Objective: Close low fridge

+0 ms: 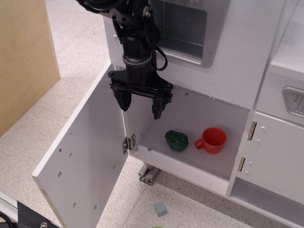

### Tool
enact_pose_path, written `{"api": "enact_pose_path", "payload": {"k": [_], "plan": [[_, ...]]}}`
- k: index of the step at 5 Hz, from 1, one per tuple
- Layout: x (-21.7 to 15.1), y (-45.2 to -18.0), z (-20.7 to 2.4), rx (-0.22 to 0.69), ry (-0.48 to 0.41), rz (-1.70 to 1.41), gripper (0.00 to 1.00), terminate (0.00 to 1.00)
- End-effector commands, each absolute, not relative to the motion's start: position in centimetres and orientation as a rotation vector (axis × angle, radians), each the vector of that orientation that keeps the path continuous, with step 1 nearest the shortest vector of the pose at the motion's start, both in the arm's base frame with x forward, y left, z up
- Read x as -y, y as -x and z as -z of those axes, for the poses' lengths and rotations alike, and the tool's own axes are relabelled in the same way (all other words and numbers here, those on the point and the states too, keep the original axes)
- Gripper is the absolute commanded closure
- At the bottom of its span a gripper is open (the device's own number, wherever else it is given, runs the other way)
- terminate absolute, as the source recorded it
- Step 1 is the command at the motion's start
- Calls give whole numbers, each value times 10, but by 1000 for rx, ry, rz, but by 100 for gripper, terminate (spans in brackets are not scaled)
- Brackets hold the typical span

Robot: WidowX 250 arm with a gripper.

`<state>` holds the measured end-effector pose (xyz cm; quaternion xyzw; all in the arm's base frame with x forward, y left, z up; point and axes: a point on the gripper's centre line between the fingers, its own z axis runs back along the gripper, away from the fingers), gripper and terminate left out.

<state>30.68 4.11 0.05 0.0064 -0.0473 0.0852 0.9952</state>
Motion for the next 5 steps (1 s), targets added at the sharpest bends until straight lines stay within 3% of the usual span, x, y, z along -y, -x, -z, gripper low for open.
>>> {"api": "enact_pose_path", "payload": {"k": [1,2,3,5], "plan": [[-41,-307,0,95,-13,-171,0,0],[-55,-291,-24,75,30,-168,0,0],[-65,-277,-40,71,14,-133,0,0],[-93,-243,-52,126,-18,-121,0,0]]}}
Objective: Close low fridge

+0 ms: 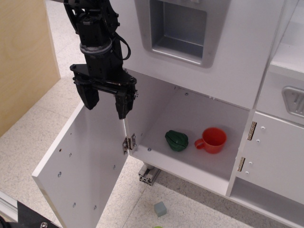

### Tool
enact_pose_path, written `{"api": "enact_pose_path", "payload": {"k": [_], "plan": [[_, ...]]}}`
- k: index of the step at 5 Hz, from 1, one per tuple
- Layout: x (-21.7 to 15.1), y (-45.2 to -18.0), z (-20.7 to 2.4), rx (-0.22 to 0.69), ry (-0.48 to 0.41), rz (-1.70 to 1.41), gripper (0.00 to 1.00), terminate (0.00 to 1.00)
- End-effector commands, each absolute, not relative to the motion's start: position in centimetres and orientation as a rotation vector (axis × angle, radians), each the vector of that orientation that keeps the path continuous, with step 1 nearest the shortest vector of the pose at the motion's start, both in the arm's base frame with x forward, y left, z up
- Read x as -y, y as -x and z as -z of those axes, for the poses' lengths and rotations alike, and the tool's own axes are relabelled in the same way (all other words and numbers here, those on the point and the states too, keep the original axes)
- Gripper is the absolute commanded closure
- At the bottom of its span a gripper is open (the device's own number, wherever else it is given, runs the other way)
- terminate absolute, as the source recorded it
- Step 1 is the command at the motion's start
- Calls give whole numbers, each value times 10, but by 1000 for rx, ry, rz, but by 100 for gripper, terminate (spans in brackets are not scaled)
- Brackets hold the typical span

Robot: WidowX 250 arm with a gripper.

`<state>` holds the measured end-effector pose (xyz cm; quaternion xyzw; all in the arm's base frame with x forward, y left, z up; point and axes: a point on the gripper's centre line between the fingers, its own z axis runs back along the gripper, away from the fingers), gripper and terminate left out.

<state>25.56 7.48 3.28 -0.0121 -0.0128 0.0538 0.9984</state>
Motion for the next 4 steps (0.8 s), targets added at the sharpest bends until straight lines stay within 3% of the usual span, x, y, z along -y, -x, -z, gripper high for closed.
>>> {"api": "enact_pose_path", "payload": {"k": [1,3,4], "plan": [[-104,-228,-49,127,-46,-121,0,0],[-110,-212,-22,144,-116,-188,0,0],[-103,-214,-2,93,-131,-199,0,0]]}}
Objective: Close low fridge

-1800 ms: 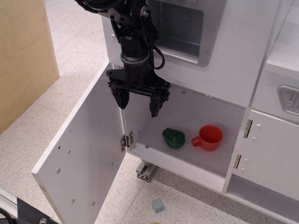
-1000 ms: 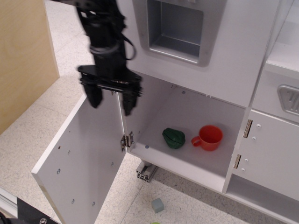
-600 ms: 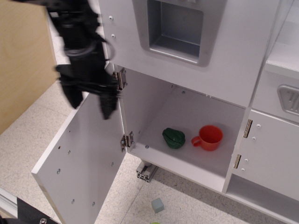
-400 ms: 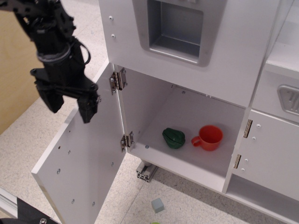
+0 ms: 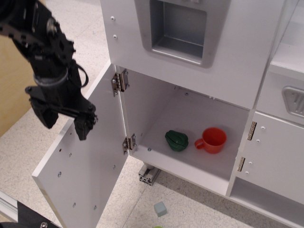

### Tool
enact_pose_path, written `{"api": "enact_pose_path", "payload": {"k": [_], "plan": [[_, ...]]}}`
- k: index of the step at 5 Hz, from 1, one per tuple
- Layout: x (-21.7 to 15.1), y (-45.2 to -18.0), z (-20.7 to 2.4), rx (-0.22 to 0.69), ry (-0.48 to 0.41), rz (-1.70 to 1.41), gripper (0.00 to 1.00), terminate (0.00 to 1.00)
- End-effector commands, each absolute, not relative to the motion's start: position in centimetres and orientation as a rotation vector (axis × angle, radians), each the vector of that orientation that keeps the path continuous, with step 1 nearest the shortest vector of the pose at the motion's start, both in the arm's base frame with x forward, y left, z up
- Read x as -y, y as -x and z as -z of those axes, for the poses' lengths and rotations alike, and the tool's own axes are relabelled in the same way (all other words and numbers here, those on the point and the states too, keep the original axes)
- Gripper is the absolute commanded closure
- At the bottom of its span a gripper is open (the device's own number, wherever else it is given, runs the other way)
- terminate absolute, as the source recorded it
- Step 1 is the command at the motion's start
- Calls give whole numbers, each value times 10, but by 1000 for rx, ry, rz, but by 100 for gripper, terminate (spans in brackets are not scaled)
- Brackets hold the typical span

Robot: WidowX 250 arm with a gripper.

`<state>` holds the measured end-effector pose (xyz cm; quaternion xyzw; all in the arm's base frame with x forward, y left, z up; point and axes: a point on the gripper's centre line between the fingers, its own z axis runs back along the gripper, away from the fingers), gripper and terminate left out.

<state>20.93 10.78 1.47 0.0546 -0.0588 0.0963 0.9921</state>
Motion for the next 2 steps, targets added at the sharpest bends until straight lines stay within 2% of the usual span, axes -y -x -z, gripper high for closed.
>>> {"api": "enact_pose_path", "payload": {"k": [1,2], "plan": [[-89,-221,9,84,-106,-217,0,0],[-72,-232,9,93,-76,-246,0,0]]}}
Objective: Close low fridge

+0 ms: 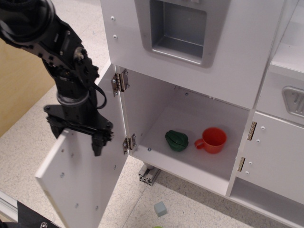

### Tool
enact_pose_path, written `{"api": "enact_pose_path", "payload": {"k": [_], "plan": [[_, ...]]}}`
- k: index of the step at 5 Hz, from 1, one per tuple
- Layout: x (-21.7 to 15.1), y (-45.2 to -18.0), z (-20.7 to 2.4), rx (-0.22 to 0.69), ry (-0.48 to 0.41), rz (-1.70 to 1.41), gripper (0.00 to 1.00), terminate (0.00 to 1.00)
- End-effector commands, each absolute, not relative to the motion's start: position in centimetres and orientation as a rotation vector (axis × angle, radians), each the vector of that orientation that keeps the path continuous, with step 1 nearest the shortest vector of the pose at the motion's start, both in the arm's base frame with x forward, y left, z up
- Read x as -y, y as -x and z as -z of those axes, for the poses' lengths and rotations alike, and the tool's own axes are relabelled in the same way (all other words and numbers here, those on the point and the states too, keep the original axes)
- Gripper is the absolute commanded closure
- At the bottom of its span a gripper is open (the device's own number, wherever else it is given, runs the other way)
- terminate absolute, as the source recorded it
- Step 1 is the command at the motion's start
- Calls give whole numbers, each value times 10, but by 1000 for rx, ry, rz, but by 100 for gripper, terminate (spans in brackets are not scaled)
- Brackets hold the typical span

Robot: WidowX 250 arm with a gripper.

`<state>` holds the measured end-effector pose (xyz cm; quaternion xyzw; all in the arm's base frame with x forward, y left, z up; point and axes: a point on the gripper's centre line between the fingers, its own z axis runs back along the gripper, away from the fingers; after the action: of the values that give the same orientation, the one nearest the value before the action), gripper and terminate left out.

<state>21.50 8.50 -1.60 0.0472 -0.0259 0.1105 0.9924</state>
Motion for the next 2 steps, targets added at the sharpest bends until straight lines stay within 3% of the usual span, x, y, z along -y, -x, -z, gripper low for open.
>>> {"api": "enact_pose_path", "payload": {"k": [1,2], "plan": [[-56,-241,5,97,-33,-265,0,0],[-40,-252,3,116,-18,-284,0,0]]}}
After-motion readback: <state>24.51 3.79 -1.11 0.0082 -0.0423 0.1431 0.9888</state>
